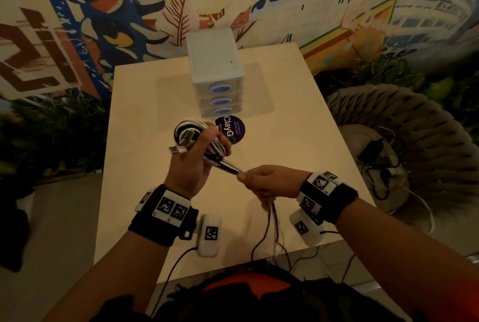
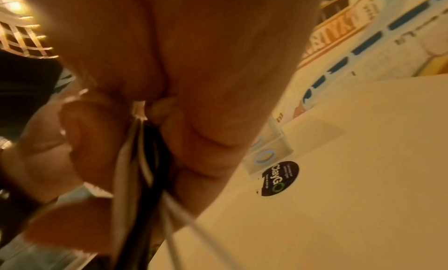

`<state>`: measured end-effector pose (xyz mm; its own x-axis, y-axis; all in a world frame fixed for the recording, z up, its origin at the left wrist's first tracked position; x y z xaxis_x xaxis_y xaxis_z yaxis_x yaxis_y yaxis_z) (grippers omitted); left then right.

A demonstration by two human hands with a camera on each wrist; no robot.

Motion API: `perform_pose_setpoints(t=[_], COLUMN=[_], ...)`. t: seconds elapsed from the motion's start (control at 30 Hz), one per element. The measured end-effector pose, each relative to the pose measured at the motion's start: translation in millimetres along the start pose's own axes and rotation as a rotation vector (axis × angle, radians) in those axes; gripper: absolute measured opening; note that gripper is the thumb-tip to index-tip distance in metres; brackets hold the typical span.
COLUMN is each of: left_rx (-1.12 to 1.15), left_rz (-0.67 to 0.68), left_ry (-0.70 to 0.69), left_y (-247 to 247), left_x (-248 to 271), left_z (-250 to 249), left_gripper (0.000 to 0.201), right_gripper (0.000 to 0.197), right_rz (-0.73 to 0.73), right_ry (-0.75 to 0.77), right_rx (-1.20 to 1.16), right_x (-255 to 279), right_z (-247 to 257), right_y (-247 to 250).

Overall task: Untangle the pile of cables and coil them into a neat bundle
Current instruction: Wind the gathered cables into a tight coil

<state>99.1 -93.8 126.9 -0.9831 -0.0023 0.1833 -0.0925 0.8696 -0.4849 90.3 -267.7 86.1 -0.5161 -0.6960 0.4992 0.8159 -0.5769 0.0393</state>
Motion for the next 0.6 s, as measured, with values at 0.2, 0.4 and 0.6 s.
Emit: perform_pose_setpoints(t=[0.2,0.4,0.6], left_rx=[-0.123,-0.604,-0.996], left_rz=[-0.021,0.010,0.139], left_ry=[-0.007,-0.105,-0.320], left_y=[15.1,4.4,-0.9], left_x=[0.0,6.4,12.1], left_z=[5.2,7.8,6.0], left_gripper=[0.016,0.021,0.022], right_gripper=[0.044,0.044,0.034], right_rz=[-0.064,-0.134,-0.132], right_ry=[-0.087,-0.168,-0.232], right_rx=[-0.079,0.079,0.094], right_x=[19.6,25.9,25.8], right_z=[-12.0,-0.9,4.1], right_y=[19.8,28.8,17.9])
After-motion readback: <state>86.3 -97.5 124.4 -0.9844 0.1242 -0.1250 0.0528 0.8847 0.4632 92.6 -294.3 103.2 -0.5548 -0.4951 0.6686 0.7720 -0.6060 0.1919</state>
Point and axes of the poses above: each hand's wrist, its own x-axis away from the middle knuckle, its own y-axis out of the back of the hand, z = x × y, the point moved 4 cm from there along -x, towards the middle knuckle, and after that the axes turned 4 degrees about y, right-handed, at the moved point
